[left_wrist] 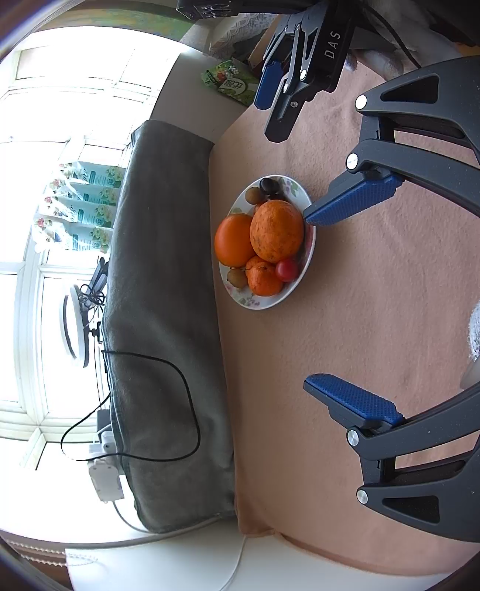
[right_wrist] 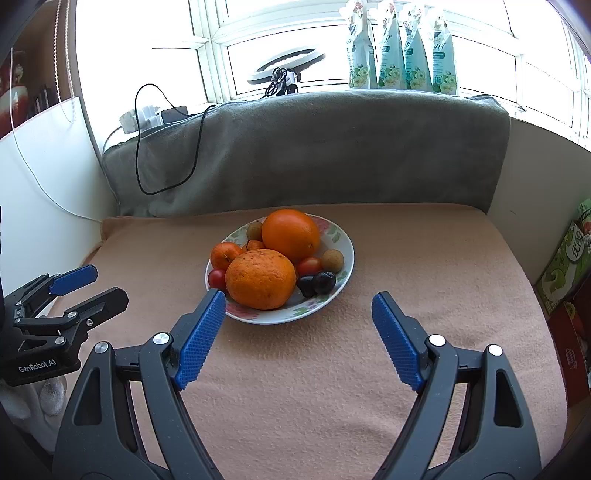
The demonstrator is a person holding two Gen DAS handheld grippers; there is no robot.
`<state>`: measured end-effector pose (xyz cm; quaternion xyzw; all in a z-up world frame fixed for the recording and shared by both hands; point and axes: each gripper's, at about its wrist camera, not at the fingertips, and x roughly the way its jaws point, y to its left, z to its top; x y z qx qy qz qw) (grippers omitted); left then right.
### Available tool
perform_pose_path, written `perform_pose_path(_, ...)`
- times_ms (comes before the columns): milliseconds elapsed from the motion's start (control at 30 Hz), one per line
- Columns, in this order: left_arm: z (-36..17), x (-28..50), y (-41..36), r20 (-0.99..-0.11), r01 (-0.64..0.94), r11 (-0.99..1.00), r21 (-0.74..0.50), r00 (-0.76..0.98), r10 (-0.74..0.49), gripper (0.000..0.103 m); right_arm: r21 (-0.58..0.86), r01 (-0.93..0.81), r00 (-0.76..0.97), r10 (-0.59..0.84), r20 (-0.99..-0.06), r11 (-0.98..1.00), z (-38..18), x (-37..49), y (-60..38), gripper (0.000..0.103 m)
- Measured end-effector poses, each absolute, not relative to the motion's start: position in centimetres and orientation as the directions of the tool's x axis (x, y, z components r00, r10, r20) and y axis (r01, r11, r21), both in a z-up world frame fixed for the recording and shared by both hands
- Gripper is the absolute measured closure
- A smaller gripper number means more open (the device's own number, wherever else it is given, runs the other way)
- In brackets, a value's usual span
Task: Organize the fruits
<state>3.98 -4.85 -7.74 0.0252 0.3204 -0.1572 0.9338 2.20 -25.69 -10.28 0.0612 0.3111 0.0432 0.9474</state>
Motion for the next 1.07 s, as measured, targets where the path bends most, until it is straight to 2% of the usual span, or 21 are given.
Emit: perform_pose_path(1067,-7.90,3.94,-5.48,-0.597,0.327,0.944,-0.038,0.750,-0.284,0.020,0.146,-0.033,0.800,0.114,-0.589,0.989,-10.70,2.18,-26.19,0.019)
